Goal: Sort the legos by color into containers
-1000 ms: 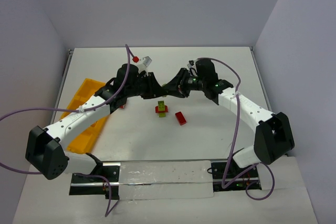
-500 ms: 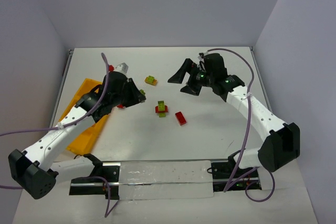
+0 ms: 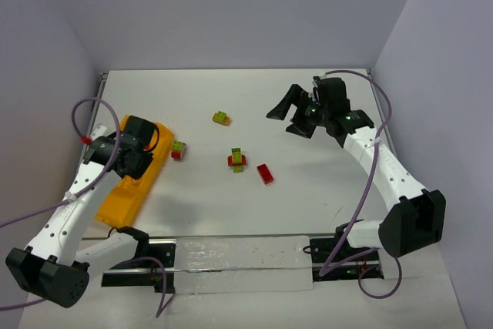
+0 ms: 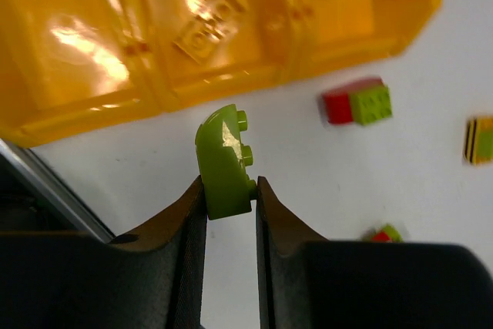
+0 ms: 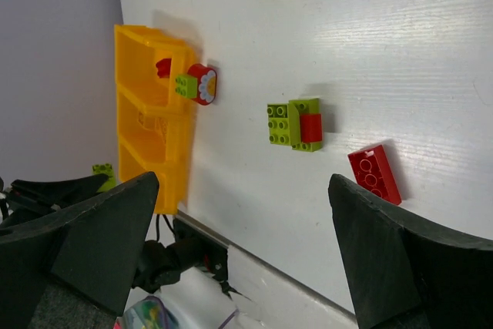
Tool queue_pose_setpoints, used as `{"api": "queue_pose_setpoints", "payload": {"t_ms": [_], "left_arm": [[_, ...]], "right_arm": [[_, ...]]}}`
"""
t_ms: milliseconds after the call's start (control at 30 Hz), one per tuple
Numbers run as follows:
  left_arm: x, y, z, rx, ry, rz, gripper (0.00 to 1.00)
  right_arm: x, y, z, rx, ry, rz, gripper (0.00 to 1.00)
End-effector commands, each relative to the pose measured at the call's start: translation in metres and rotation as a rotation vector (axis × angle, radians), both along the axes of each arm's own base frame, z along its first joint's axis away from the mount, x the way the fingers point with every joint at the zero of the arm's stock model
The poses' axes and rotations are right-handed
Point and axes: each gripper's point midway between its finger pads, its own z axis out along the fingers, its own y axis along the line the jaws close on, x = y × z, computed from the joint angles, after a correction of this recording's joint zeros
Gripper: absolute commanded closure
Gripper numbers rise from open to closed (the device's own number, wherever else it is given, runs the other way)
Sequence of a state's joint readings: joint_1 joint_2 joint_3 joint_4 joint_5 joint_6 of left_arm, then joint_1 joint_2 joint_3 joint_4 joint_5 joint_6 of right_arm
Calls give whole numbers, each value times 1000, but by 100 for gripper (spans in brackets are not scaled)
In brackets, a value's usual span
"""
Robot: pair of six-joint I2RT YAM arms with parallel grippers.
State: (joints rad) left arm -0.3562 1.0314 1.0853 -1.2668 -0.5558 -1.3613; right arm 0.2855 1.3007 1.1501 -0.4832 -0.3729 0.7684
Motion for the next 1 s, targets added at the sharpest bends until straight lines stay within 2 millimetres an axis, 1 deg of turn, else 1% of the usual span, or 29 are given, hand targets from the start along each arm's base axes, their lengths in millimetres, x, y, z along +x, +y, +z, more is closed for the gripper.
{"api": "queue_pose_setpoints", "payload": {"t_ms": [0, 133, 300, 433, 533, 767, 867, 900, 967], "left_arm": [[-25, 45, 0, 92, 42, 169, 100], [-29, 68, 1, 143, 68, 232, 100], [-35, 87, -1, 165, 92, 297, 100], [-43, 99, -14, 165, 144, 347, 100], [-46, 105, -18, 161, 150, 374, 100], [-45, 118, -24, 141, 168, 411, 99], [-46, 124, -26, 130, 175, 430, 88], [-45, 127, -26, 127, 178, 436, 83], [-45, 129, -27, 123, 175, 437, 60]], "right_arm": [[-10, -2, 11, -6, -50, 18, 1], [-11, -2, 12, -5, -50, 27, 1], [-10, -1, 12, -6, -47, 35, 1], [-8, 2, 13, -3, -44, 47, 1], [-8, 3, 13, -5, -37, 54, 1], [-5, 7, 16, -3, -31, 64, 1], [-5, 11, 17, 1, -30, 71, 1], [-4, 11, 18, 0, -28, 72, 1], [-4, 13, 19, 0, -30, 77, 1]]}}
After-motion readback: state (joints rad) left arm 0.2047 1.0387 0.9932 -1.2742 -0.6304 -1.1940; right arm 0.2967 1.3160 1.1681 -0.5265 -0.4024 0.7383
